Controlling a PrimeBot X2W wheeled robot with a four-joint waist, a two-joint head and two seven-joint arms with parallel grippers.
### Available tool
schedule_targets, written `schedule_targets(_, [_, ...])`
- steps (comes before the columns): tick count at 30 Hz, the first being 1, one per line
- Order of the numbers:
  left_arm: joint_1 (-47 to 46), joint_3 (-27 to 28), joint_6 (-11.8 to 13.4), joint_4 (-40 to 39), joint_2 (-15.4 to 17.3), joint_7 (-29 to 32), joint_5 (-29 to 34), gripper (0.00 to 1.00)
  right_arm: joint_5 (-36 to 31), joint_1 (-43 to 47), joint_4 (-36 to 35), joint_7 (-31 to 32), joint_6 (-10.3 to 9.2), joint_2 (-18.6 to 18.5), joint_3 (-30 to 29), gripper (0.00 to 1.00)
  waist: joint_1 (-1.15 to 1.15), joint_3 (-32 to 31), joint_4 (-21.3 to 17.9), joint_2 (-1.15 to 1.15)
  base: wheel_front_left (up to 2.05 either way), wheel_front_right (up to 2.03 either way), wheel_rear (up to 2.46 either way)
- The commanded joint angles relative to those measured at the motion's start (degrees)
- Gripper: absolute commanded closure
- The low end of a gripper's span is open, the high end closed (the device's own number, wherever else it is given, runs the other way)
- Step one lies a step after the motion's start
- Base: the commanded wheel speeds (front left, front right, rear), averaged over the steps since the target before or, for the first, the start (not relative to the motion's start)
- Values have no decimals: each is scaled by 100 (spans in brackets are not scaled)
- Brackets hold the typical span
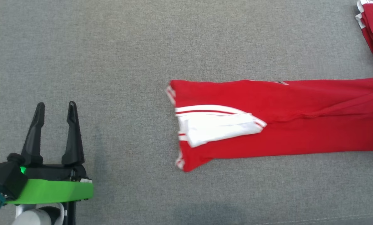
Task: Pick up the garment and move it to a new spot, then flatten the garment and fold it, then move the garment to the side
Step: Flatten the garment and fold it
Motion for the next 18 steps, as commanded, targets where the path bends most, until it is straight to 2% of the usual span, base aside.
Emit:
schedule_targets(1, [90, -24, -15, 36, -75, -47, -6, 0, 76, 57, 45, 16, -8, -52, -138, 100, 0, -63, 78, 0, 0, 0, 0])
schedule_targets(4, [125, -124, -81, 185, -251, -123, 23, 0, 276, 110, -220, 294, -3, -198, -472, 100, 0, -127, 166, 0, 0, 0, 0])
schedule_targets(8, [166, -183, -157, 383, -364, -186, 111, 0, 961, 285, -1519, 1073, -4, 63, -314, 100, 0, -246, 231, 0, 0, 0, 0])
schedule_targets(10, [147, -247, -193, 483, -395, -204, 192, 0, 1037, 334, -2150, 1302, -4, 213, -135, 100, 0, -325, 256, 0, 0, 0, 0])
schedule_targets(14, [26, -349, -266, 639, -495, -206, 219, 0, 692, 222, -3053, 1415, -3, 970, 499, 100, 0, -437, 290, 0, 0, 0, 0])
schedule_targets(18, [16, -397, -318, 754, -593, -208, 155, 0, -142, -159, -2934, 1229, -3, 2161, 1208, 100, 0, -470, 229, 0, 0, 0, 0])
